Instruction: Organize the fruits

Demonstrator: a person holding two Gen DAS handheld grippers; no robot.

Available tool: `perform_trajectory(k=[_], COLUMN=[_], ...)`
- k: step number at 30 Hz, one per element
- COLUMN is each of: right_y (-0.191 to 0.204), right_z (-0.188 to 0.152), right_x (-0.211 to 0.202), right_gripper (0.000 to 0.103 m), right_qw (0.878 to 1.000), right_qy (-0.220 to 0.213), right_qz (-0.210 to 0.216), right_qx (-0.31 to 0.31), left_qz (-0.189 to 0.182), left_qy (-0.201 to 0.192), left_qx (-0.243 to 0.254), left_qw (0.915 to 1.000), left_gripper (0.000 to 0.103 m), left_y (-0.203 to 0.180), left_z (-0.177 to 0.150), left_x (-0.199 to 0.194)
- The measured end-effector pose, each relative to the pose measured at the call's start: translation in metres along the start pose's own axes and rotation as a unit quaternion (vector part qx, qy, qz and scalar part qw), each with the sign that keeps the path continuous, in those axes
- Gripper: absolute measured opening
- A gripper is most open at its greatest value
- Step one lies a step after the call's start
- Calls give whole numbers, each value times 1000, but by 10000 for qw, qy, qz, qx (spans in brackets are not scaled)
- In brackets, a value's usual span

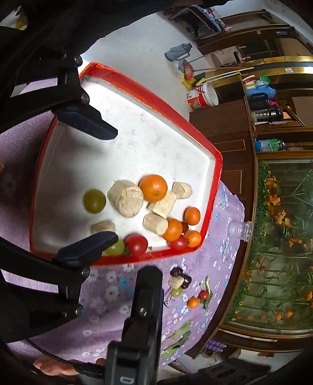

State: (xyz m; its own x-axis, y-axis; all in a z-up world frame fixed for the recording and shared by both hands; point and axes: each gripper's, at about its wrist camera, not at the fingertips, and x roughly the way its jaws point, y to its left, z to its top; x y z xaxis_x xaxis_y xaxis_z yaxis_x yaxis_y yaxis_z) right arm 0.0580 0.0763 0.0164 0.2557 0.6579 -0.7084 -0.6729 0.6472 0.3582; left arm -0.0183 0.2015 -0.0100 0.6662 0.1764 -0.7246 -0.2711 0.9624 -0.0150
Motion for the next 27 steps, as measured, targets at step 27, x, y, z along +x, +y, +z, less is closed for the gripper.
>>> perform_trajectory(k=[27], right_y=[43], right_z=[-33], right_x=[-80], right_gripper=[71], right_qw=[9969], right_qy=[-637], right_qz=[-364], right_qx=[-283], left_qz=[325], left_qy=[-532], left_qx=[110], left_qw=[9980], left_gripper=[83], left_y=[-5], left_z=[-12], left_x=[-56])
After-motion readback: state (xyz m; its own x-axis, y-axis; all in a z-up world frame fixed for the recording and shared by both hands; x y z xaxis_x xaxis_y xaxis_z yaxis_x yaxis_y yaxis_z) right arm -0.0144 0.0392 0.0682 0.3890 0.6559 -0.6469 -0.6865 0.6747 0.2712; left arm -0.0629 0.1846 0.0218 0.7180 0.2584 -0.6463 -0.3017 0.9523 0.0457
